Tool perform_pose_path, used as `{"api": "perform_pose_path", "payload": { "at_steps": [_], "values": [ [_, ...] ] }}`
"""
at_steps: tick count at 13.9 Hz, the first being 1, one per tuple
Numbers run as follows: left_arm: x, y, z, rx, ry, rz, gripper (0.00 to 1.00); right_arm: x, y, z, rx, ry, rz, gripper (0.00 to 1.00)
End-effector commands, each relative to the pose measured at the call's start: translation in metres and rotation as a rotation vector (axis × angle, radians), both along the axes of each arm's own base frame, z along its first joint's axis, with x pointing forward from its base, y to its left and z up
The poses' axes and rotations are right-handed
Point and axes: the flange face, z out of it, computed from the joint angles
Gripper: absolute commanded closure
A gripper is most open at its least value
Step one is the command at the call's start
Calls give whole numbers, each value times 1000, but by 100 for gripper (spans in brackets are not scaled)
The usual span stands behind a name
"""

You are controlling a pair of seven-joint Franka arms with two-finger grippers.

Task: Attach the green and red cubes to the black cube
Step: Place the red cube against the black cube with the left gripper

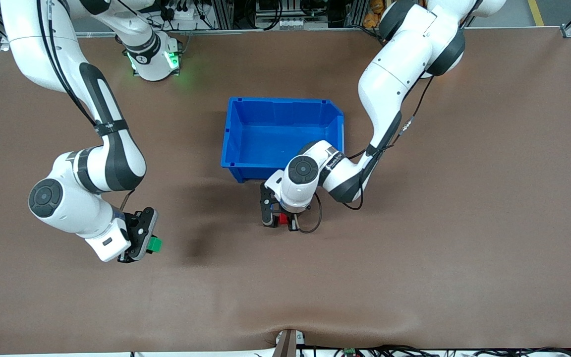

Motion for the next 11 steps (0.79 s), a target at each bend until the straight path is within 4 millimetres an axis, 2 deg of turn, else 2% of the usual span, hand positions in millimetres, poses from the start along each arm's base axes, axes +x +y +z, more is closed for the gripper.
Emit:
{"api": "perform_pose_path", "payload": {
  "at_steps": [1,4,8,11],
  "values": [
    [6,-7,-36,-27,-37,22,100,4,0,1,11,-5,-3,100],
    [7,-6,-39,-42,-49,27,100,3,3,1,10,-2,2,100],
    [11,-8,-31,-56,-65,31,100,2,6,1,12,-2,-4,100],
    [9,-9,-36,-59,-66,31,100,2,6,1,12,1,-2,100]
  ]
}}
